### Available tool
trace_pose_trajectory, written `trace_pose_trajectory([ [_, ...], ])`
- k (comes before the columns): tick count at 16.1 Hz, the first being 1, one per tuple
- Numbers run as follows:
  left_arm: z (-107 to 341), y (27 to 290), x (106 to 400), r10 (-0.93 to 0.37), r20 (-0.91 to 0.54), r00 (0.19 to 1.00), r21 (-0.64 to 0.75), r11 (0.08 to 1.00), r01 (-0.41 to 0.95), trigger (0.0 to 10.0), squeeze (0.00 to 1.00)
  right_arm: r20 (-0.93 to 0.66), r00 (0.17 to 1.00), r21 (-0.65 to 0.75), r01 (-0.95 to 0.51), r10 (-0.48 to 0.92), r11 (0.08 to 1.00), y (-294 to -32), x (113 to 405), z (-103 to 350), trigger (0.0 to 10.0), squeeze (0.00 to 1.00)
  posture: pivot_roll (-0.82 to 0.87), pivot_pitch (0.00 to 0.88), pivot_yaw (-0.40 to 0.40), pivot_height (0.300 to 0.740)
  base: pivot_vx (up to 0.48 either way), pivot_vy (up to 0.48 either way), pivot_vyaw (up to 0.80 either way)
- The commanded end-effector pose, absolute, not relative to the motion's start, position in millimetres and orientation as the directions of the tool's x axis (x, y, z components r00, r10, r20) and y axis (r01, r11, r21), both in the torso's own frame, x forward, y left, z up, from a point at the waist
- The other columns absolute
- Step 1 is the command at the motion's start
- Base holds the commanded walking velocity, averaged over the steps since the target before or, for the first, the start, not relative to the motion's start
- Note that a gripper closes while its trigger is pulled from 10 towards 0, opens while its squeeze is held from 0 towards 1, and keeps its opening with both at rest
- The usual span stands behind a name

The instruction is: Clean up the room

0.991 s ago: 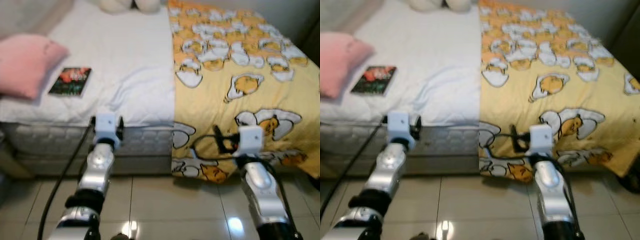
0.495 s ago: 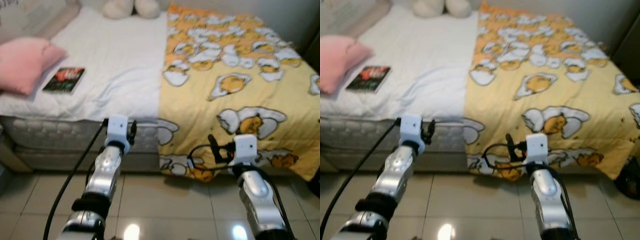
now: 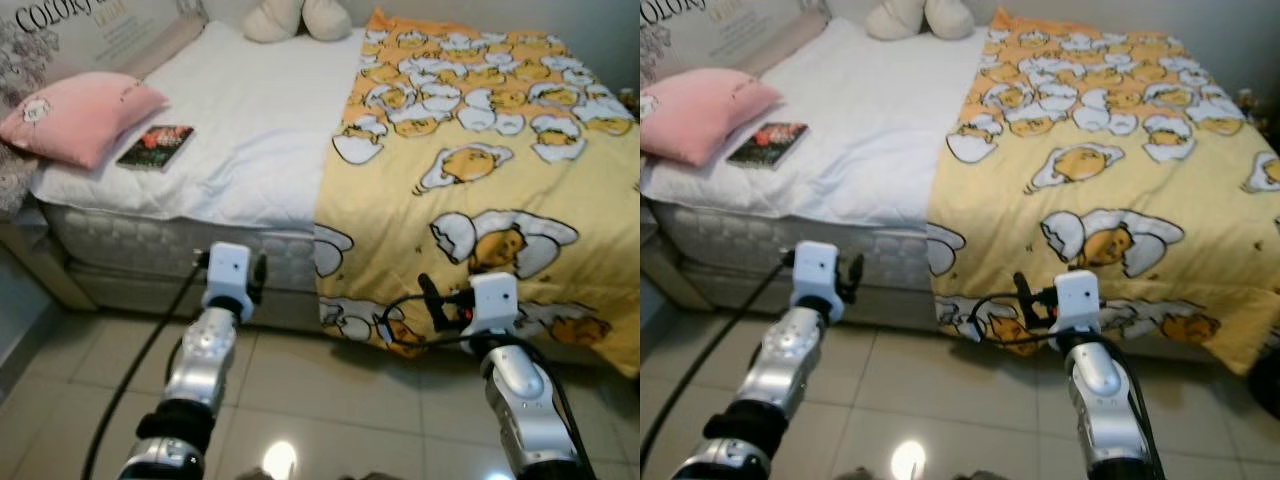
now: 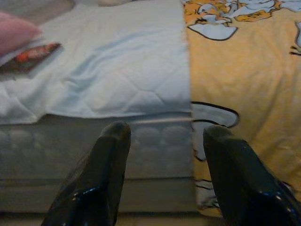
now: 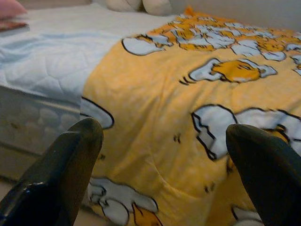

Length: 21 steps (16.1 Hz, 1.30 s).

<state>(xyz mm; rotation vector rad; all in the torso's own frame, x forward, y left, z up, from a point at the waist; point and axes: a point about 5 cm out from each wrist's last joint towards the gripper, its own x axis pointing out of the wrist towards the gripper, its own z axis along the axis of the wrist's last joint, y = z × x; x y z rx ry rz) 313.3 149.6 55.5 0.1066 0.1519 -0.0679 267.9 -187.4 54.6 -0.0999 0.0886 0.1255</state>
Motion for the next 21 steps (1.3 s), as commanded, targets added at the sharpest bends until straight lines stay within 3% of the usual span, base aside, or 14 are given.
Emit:
trace_pose_trajectory([
  [1, 56, 156, 316, 0.001, -0.17, 0.985, 0.081, 0.997, 0.013, 10.0, 0.0, -0.084, 0.989, -0.088, -0.132, 0.125, 0.987, -187, 269, 55, 10.0, 0.0, 0.02, 0.0, -0.007, 0.74, 0.0, 0.0, 0.0],
  [3, 49, 168, 316, 0.106, -0.225, 0.969, 0.061, 0.994, -0.094, 10.0, 0.0, -0.079, 0.988, -0.081, -0.142, 0.136, 0.987, -181, 271, 55, 10.0, 0.0, 0.01, 0.0, 0.004, 0.74, 0.0, 0.0, 0.0],
  [4, 47, 165, 316, 0.1, -0.233, 0.967, 0.072, 0.994, -0.085, 10.0, 0.0, -0.065, 0.988, -0.074, -0.145, 0.14, 0.987, -177, 274, 57, 10.0, 0.0, 0.01, 0.0, 0.007, 0.74, 0.0, -0.469, 0.0],
  [5, 54, 148, 317, -0.02, -0.18, 0.983, 0.088, 0.995, 0.036, 10.0, 0.0, -0.064, 0.988, -0.075, -0.147, 0.142, 0.986, -177, 274, 56, 10.0, 0.0, 0.01, 0.0, 0.008, 0.74, 0.0, 0.0, 0.0],
  [6, 57, 142, 317, -0.062, -0.164, 0.985, 0.09, 0.993, 0.077, 10.0, 0.0, -0.066, 0.988, -0.077, -0.147, 0.142, 0.986, -177, 273, 56, 10.0, 0.0, 0.01, 0.0, 0.008, 0.74, 0.0, 0.0, 0.0],
  [8, 76, 155, 296, -0.22, -0.009, 0.976, 0.064, 0.973, 0.22, 10.0, 0.0, -0.053, 0.986, -0.071, -0.161, 0.157, 0.984, -182, 251, 53, 10.0, 0.0, 0.02, 0.0, 0.018, 0.74, 0.0, 0.0, 0.0],
  [9, 82, 161, 287, -0.24, 0.035, 0.97, 0.037, 0.97, 0.238, 10.0, 0.0, -0.046, 0.984, -0.077, -0.175, 0.171, 0.982, -182, 242, 53, 10.0, 0.0, 0.02, 0.0, 0.02, 0.74, 0.0, 0.0, 0.0],
  [10, 83, 164, 275, -0.215, 0.036, 0.976, 0.022, 0.976, 0.215, 10.0, 0.0, -0.045, 0.981, -0.083, -0.19, 0.186, 0.978, -180, 229, 51, 10.0, 0.0, 0.03, 0.0, 0.02, 0.74, 0.0, 0.0, 0.0],
  [12, 76, 149, 289, -0.16, -0.022, 0.987, 0.115, 0.98, 0.161, 10.0, 0.0, -0.08, 0.985, -0.06, -0.157, 0.152, 0.986, -183, 233, 45, 10.0, 0.0, 0.04, 0.0, 0.013, 0.74, 0.0, 0.0, 0.0],
  [15, 77, 142, 300, -0.119, -0.059, 0.991, 0.03, 0.992, 0.121, 10.0, 0.0, -0.066, 0.985, -0.061, -0.164, 0.16, 0.985, -177, 244, 50, 10.0, 0.0, 0.03, 0.0, 0.01, 0.74, 0.0, -0.475, 0.0],
  [19, 62, 156, 291, -0.044, -0.121, 0.992, 0.037, 0.998, 0.049, 10.0, 0.0, -0.083, 0.991, -0.096, -0.115, 0.108, 0.989, -189, 248, 55, 10.0, 0.0, 0.01, 0.0, 0.003, 0.74, 0.0, -0.467, 0.3],
  [21, 60, 151, 290, -0.072, -0.125, 0.99, 0.033, 0.996, 0.077, 10.0, 0.0, -0.073, 0.991, -0.089, -0.121, 0.115, 0.989, -192, 245, 56, 10.0, 0.0, 0.0, 0.0, -0.001, 0.74, 0.0, -0.461, 0.68],
])
